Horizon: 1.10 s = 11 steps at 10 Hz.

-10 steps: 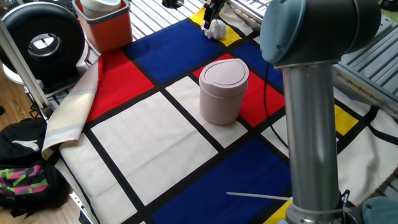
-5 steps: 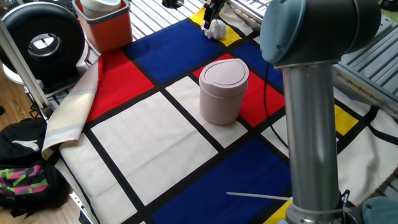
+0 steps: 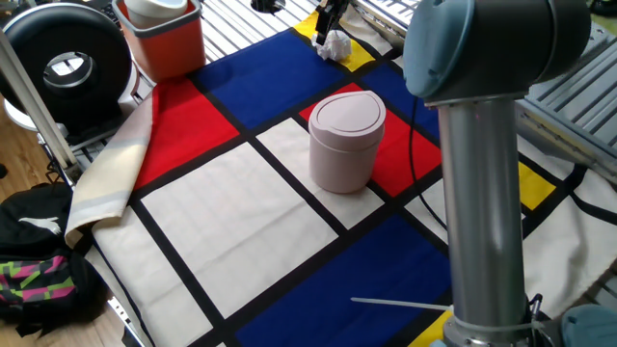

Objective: Put the garbage in the trash can

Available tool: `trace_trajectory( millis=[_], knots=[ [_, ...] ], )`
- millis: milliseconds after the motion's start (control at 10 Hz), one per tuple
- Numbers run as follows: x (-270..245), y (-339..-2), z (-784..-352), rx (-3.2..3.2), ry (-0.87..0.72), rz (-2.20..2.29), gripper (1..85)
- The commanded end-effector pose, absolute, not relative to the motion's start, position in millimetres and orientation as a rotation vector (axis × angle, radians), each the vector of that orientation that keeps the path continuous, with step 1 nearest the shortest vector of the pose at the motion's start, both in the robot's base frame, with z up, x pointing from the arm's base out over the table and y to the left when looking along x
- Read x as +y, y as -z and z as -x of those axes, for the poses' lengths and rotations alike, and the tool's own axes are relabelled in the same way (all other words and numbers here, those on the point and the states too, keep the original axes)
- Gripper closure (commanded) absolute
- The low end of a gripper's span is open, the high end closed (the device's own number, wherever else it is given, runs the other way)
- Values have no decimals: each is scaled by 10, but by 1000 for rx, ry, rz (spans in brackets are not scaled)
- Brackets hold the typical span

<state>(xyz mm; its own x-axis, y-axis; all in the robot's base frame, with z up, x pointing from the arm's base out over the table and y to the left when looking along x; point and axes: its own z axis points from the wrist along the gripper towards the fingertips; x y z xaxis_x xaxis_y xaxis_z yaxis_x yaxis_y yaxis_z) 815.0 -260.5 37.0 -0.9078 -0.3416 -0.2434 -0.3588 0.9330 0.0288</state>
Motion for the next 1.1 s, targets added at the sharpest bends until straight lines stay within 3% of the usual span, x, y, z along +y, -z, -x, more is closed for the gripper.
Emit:
trace_trajectory(
  millis=[0, 500, 1000],
  knots=[
    [-2657, -421, -8238, 2839, -70, 471, 847],
    [-2952, -680, -8077, 2933, 109, 386, 847],
    [-2825, -1105, -7602, 3031, 127, 188, 847]
  ],
)
